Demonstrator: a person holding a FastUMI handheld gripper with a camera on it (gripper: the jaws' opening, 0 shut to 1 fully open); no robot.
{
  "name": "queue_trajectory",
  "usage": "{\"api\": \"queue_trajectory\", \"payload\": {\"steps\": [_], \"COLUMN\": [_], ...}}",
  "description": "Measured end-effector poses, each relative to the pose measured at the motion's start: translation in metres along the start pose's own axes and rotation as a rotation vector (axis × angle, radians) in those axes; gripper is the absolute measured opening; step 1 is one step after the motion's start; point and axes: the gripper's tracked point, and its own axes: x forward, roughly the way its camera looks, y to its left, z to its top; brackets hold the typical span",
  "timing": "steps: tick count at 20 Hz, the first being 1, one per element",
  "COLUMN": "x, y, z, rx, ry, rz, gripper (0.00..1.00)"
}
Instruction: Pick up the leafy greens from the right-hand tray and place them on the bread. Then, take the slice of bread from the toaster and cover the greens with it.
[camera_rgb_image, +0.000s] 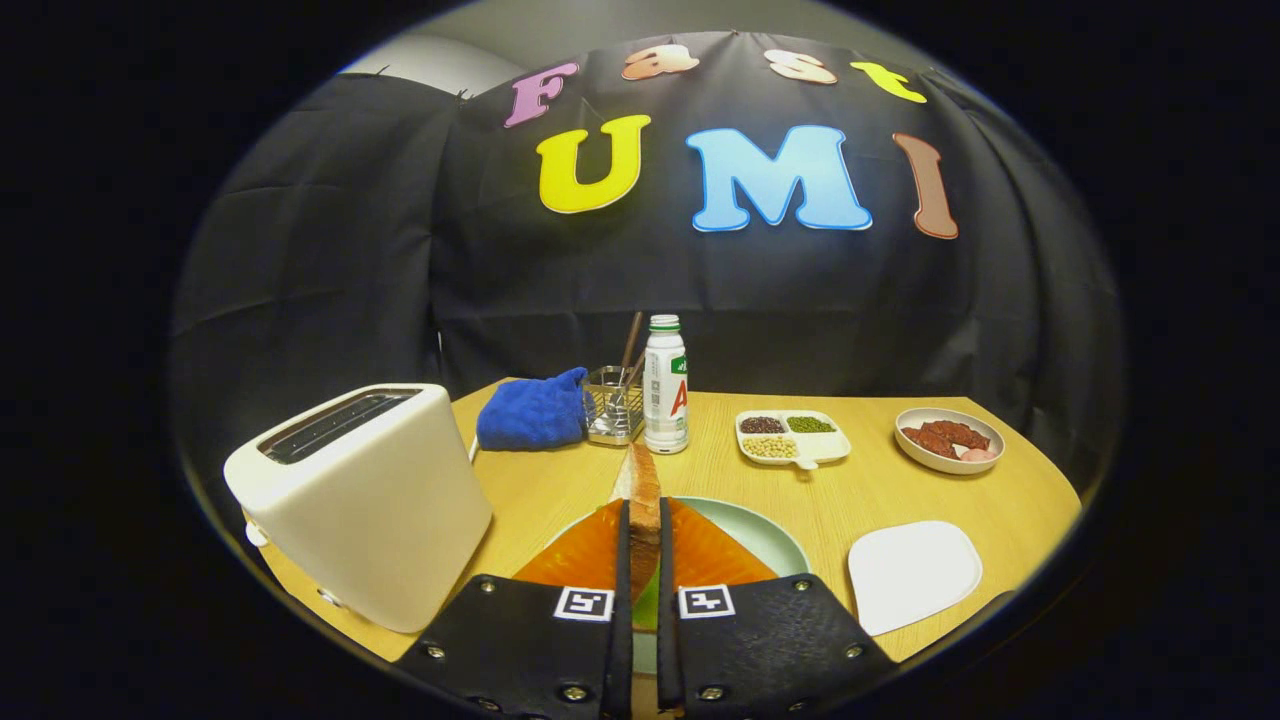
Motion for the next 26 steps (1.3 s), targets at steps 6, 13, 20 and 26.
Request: {"api": "queue_trajectory", "payload": {"steps": [6, 13, 20, 26], "x": [0.001, 0.003, -0.016, -0.048], "y": [-0.018, -0.043, -0.077, -0.144], "z": [-0.012, -0.020, 0.005, 0.025], "rx": [-0.009, 0.021, 0.025, 0.004], "ry": [0.016, 0.044, -0.054, -0.119], "rz": [-0.025, -0.052, -0.085, -0.140], "gripper": [0.18, 0.23, 0.30, 0.30]}}
